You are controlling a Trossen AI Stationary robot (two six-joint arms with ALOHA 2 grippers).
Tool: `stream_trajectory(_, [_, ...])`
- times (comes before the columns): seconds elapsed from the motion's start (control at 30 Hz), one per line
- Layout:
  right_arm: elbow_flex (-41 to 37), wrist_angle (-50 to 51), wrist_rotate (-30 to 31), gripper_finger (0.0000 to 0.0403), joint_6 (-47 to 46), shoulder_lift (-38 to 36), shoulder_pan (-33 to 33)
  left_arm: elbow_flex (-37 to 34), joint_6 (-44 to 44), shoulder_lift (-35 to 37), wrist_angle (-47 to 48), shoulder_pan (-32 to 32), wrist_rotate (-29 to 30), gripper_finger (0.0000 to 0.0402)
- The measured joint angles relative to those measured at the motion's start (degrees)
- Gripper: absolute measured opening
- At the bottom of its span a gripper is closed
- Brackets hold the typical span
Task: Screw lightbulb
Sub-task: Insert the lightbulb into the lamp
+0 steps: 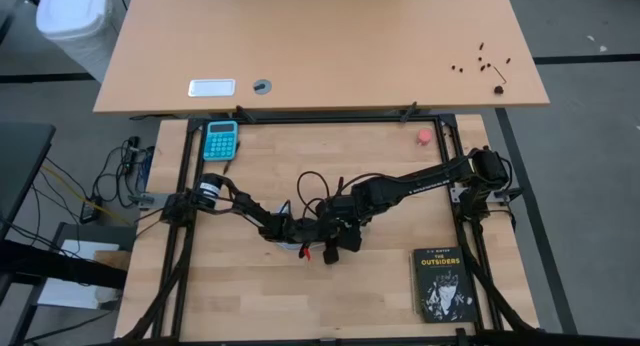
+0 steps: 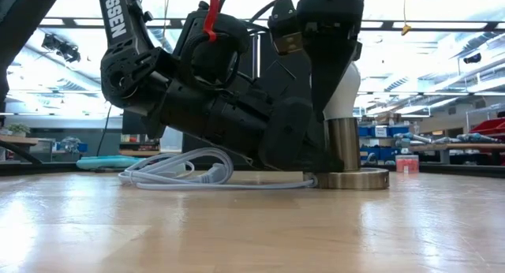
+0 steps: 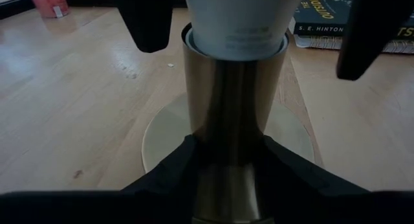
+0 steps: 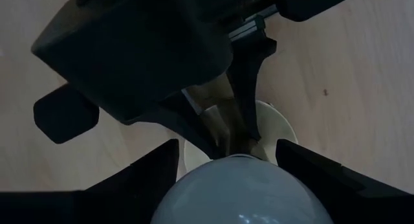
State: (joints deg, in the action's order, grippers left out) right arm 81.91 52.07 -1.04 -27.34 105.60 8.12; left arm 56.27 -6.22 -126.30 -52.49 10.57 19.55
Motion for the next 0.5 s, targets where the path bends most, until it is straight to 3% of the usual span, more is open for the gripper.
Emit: stream_trajectory(0.5, [0.1, 2.6, -0.1, 0.0267, -12.4, 0.0, 0.0, 0.1, 0.0, 0.0, 0.2, -0.1, -0.3, 0.0156])
